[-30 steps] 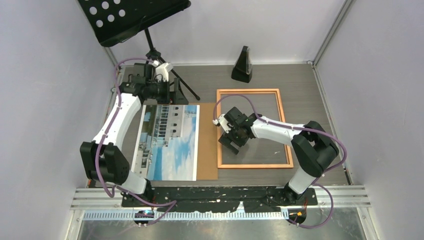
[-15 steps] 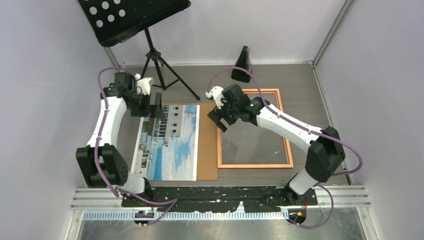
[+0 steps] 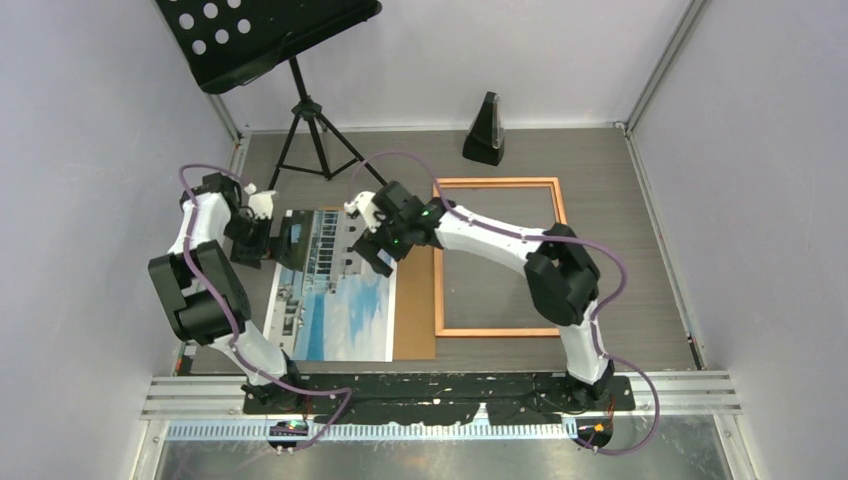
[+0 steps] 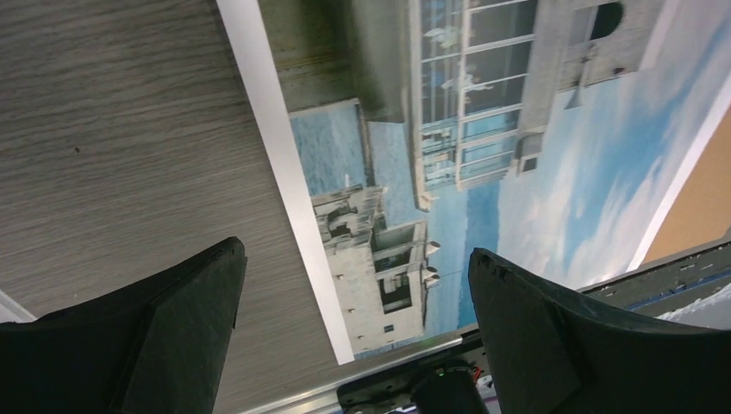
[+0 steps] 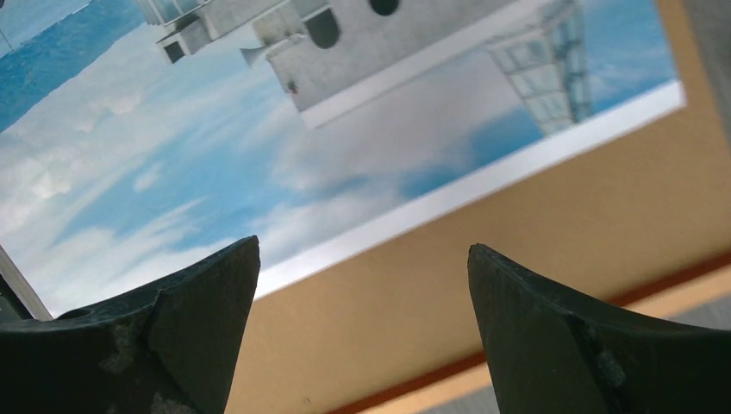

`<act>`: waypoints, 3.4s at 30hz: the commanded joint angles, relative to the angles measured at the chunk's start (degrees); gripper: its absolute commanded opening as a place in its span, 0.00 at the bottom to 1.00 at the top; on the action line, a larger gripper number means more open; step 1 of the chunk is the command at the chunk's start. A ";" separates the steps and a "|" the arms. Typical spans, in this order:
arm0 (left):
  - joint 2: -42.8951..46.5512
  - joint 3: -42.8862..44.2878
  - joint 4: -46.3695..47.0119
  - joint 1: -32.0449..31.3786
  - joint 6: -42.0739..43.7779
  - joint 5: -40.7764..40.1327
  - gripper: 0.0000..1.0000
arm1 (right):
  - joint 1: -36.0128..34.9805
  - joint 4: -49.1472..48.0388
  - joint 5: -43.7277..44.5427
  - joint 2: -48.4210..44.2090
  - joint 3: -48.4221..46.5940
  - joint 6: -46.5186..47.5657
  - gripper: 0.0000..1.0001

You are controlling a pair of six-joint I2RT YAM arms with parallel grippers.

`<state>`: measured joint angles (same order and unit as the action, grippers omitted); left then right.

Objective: Put the photo into the frame
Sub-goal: Pick up the photo at the center of the board.

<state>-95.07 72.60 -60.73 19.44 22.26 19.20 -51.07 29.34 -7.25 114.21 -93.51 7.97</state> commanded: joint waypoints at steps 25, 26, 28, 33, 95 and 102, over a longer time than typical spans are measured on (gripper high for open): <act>-18.05 7.72 -8.93 4.90 1.33 8.75 0.91 | -3.34 1.29 -0.18 15.00 -9.54 -0.41 0.99; -18.16 7.78 -9.30 4.90 0.62 8.87 0.91 | -3.38 1.54 -0.15 15.04 -9.64 -0.36 0.99; -18.54 8.01 -9.78 4.90 -1.17 9.01 0.90 | -3.34 1.72 0.08 15.07 -9.47 -0.28 0.99; -18.51 7.70 -9.58 4.90 -6.71 10.34 0.88 | -3.22 2.21 0.60 15.02 -9.10 0.00 0.99; -6.00 8.31 -26.91 -1.18 26.30 43.04 0.79 | 4.53 0.53 -11.40 17.17 -5.13 -5.70 1.00; -4.17 5.97 -25.17 -4.10 26.14 43.18 0.80 | 4.73 0.47 -11.50 17.22 -5.18 -6.35 1.00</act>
<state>-101.45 79.53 -85.65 16.97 46.85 59.86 -46.89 27.40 -19.57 128.40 -100.33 2.79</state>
